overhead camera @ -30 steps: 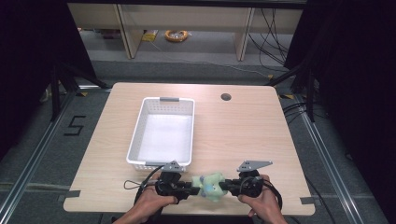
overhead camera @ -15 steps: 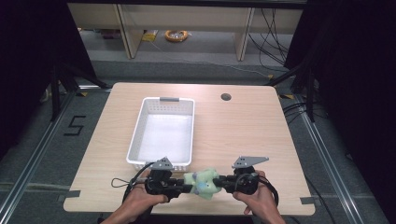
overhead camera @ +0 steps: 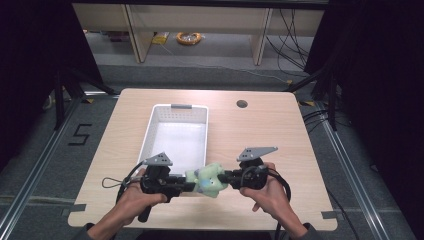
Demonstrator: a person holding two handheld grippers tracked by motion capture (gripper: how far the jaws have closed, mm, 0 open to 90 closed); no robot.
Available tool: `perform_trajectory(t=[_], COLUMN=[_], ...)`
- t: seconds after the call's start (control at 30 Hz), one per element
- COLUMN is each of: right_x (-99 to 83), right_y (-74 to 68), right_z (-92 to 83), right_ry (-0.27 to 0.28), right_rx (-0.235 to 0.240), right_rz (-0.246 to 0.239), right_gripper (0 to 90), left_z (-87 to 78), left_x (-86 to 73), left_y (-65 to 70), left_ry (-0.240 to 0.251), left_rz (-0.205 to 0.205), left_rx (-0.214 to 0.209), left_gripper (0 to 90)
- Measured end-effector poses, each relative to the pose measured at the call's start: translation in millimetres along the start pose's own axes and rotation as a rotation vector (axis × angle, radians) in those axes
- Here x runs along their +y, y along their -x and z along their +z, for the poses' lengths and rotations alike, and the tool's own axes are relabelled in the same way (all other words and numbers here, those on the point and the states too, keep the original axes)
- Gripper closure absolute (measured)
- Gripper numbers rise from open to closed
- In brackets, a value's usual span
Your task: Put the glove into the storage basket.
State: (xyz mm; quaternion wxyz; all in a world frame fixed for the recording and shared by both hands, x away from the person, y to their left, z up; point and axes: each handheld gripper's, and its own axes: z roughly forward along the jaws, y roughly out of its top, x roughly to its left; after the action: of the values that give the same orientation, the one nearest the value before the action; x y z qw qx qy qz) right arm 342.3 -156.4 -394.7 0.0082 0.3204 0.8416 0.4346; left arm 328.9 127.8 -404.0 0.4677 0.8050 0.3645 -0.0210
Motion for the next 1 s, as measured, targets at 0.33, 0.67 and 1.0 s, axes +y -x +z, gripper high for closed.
perform_trajectory(t=[0.33, 0.67, 1.0], right_x=[45.6, 70.4, 73.8], right_y=[10.5, 22.7, 30.6], right_z=[30.6, 66.7, 99.9], right_ry=[-0.026, -0.061, -0.103], right_rx=[-0.001, -0.007, 0.0], right_rz=[0.017, 0.044, 0.084], right_gripper=[81.2, 81.2, 81.1], left_z=[-15.2, -17.5, -13.9], left_x=[20.2, 24.3, 16.7], left_y=[-38.3, -75.1, -97.4], left_ry=[-0.027, -0.047, -0.078], left_rz=[-0.056, -0.107, -0.152], left_rx=[0.066, 0.101, 0.138], left_gripper=[71.4, 71.2, 71.2])
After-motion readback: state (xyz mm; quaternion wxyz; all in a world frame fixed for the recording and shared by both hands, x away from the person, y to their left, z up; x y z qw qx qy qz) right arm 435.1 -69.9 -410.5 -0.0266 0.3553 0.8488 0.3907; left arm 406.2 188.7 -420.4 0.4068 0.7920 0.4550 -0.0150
